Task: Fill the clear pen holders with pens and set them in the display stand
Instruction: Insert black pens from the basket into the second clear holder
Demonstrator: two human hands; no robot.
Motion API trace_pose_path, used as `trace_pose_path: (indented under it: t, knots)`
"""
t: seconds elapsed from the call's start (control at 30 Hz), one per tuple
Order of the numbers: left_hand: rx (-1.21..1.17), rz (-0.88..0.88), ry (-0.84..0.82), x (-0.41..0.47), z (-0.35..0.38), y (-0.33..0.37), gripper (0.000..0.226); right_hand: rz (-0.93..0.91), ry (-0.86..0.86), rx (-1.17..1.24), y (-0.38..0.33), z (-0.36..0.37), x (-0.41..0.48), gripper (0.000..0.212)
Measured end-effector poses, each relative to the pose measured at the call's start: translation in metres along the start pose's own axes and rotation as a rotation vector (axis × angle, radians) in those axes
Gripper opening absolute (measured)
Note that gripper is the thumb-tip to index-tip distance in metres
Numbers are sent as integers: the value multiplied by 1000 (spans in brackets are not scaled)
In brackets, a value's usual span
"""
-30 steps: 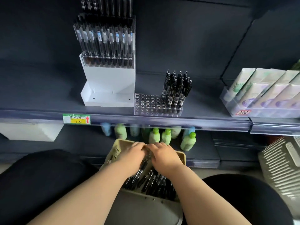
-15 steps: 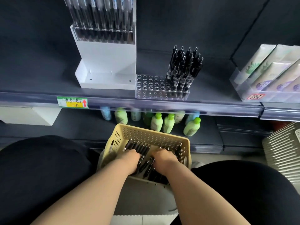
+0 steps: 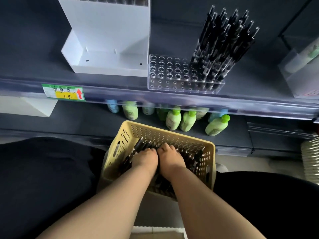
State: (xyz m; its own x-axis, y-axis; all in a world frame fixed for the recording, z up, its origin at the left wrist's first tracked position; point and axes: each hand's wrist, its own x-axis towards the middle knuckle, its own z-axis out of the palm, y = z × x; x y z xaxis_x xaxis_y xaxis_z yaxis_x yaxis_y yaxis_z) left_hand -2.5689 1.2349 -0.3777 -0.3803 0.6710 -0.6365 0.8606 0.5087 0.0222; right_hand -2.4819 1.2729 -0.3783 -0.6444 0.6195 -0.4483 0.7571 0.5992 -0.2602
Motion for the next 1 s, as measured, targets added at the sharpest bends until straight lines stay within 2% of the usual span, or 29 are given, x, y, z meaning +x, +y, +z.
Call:
trace_pose_path:
  t: [0.13,0.33,0.53,0.7,0.83,1.0]
  knots:
    - [38,-70,-85,7,-6,5,47,39,-28,8,1,1,6,38]
    - [63,-159,-189,9,-10,4,41,13,15,-145,3,-3,8,36]
    - [75,-101,-121,0,-8,3,39,9,44,-199,1,-2,5,33]
    - [-212,-79,-48,-10,-7,-10,39,-70,33,-276,-2,1,3,32]
    - [-574,64,34,-14,-10,-27,25,-83,2,-194,0,1,0,36]
    - [-1093,166,-58,-19,-21,-41,36,-30,74,-51,8,-2,-4,36]
